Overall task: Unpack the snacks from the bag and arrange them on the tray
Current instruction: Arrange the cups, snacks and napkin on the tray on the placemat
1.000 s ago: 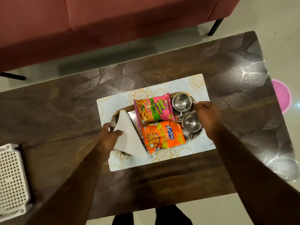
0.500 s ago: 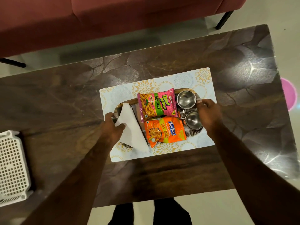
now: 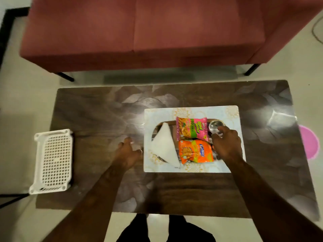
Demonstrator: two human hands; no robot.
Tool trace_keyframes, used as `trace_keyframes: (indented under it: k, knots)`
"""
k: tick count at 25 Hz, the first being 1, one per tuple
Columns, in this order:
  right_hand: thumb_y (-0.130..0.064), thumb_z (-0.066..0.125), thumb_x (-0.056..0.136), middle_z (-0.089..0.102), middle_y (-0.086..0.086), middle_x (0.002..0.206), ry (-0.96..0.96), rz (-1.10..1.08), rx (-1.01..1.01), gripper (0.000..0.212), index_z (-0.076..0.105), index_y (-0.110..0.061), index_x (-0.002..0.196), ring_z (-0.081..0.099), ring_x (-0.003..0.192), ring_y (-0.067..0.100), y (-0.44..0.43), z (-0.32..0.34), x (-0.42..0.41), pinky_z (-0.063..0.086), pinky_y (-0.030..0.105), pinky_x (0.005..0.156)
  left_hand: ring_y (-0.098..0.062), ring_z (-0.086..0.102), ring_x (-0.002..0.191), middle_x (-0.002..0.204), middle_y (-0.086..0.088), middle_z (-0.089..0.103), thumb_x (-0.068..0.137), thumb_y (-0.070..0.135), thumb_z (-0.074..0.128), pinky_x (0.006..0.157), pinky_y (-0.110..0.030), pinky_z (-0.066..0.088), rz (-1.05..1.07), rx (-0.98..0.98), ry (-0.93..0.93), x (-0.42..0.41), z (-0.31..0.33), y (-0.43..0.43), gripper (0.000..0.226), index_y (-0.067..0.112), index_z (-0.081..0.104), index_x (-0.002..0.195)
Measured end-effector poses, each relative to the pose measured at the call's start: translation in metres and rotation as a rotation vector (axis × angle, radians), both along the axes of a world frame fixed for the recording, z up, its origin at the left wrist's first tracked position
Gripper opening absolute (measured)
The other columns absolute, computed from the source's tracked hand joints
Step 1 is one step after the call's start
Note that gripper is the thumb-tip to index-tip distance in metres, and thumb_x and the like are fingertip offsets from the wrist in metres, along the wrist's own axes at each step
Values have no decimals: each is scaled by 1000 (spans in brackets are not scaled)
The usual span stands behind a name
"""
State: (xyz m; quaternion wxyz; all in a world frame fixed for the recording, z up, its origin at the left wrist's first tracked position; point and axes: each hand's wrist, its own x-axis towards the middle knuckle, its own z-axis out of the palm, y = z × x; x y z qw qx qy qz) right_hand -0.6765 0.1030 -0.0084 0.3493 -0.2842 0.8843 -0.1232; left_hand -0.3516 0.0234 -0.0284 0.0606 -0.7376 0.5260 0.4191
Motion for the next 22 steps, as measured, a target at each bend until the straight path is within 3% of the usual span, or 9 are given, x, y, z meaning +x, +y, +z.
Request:
trace_keyframes:
  k: [3, 6, 9, 12, 17, 22]
  knots:
    - [-27, 59, 97, 59, 13, 152, -18, 123, -50, 48, 64, -20, 145, 54, 142, 38, -28, 25, 49, 45, 49, 118, -33, 58, 113, 136, -11, 48, 81, 25, 70, 93, -42, 54, 101, -9, 40, 44, 23, 8, 61, 19, 45, 137]
    - [-19, 62, 95, 66, 15, 143, -61, 300, -87, 44, 69, -16, 139, 58, 138, 36, -52, 29, 109, 45, 47, 119, -34, 61, 112, 133, -16, 54, 80, 19, 69, 90, -38, 54, 191, -21, 92, 93, 34, 13, 57, 14, 48, 133]
    - [-17, 64, 94, 69, 13, 133, -99, 448, -105, 37, 73, -18, 129, 61, 131, 36, -72, 26, 188, 45, 46, 118, -34, 58, 119, 135, -17, 56, 82, 21, 71, 98, -37, 50, 255, -67, 70, 155, 34, 21, 61, 12, 46, 137]
    - [-23, 64, 94, 62, 10, 140, -154, 585, -76, 38, 70, -25, 132, 63, 128, 33, -85, 17, 271, 47, 44, 116, -37, 53, 124, 137, -17, 50, 84, 27, 69, 104, -45, 47, 282, -48, -24, 218, 25, 33, 65, 14, 42, 142]
    - [-21, 67, 97, 60, 8, 143, -236, 794, -20, 34, 68, -24, 131, 64, 128, 29, -98, 0, 380, 51, 43, 113, -36, 54, 122, 133, -15, 54, 87, 26, 63, 103, -45, 47, 159, -44, -90, 309, -9, 53, 50, 14, 50, 134]
    - [-14, 68, 98, 63, 13, 140, -214, 830, 19, 29, 71, -15, 127, 64, 128, 31, -99, -11, 418, 50, 36, 109, -31, 58, 120, 130, -11, 62, 97, 29, 53, 103, -45, 48, -166, -17, -147, 344, -47, 56, 39, 20, 57, 134]
